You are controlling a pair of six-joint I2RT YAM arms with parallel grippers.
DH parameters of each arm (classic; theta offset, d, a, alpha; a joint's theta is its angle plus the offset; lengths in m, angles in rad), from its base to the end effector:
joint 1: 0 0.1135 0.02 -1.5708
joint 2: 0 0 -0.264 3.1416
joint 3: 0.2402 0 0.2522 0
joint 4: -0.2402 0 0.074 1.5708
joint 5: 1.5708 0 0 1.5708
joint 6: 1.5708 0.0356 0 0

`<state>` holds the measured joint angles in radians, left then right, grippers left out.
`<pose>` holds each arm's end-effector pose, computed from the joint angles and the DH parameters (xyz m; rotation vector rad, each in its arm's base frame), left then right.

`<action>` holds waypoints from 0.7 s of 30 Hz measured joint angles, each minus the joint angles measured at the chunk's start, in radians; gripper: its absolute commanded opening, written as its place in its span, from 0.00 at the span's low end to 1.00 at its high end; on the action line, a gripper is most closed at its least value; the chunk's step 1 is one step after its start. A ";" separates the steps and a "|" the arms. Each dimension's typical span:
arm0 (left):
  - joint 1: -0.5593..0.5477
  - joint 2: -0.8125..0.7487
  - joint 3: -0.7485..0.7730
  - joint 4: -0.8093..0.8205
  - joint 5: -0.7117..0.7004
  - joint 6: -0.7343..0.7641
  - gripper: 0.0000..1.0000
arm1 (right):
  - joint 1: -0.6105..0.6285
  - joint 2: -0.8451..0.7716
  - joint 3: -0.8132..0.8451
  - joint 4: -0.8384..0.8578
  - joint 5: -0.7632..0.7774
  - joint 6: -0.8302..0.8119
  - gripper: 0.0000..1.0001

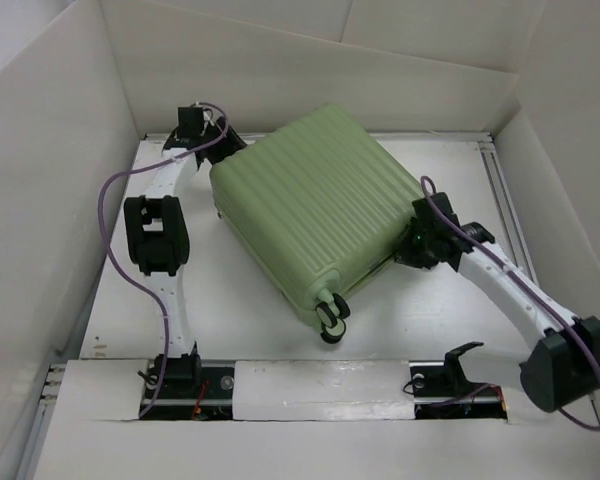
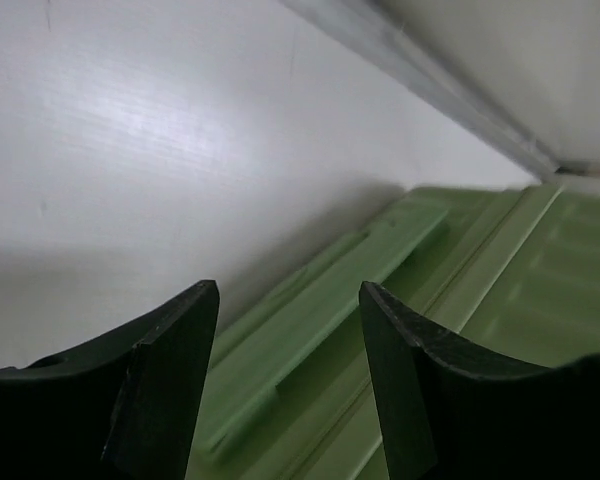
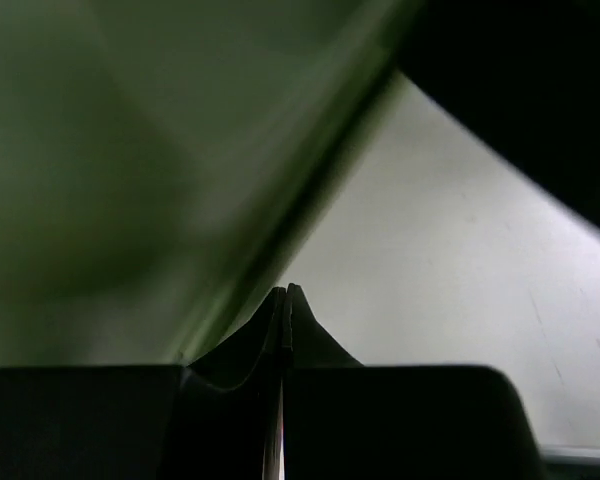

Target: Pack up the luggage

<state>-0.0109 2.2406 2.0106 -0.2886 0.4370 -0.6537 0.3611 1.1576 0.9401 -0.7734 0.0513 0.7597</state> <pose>0.5282 -0.0208 0.2704 -0.4129 2.1111 -0.8519 0.2122 0.0782 0.2694 0.5345 2.5458 0.3560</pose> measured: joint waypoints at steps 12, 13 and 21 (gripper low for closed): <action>0.009 -0.606 -0.882 0.235 -0.277 0.033 0.47 | -0.060 0.555 0.491 -0.051 -0.004 -0.179 0.00; 0.010 -0.657 -0.926 0.224 -0.312 0.047 0.45 | -0.067 0.616 0.563 -0.057 -0.003 -0.197 0.00; -0.179 -1.084 -1.164 -0.126 -0.437 0.099 0.48 | -0.116 1.099 1.279 0.011 -0.059 -0.270 0.36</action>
<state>-0.1898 1.1564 0.8467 -0.4145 0.0002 -0.5549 0.2455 2.2566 2.2196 -0.7624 -0.0078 0.4900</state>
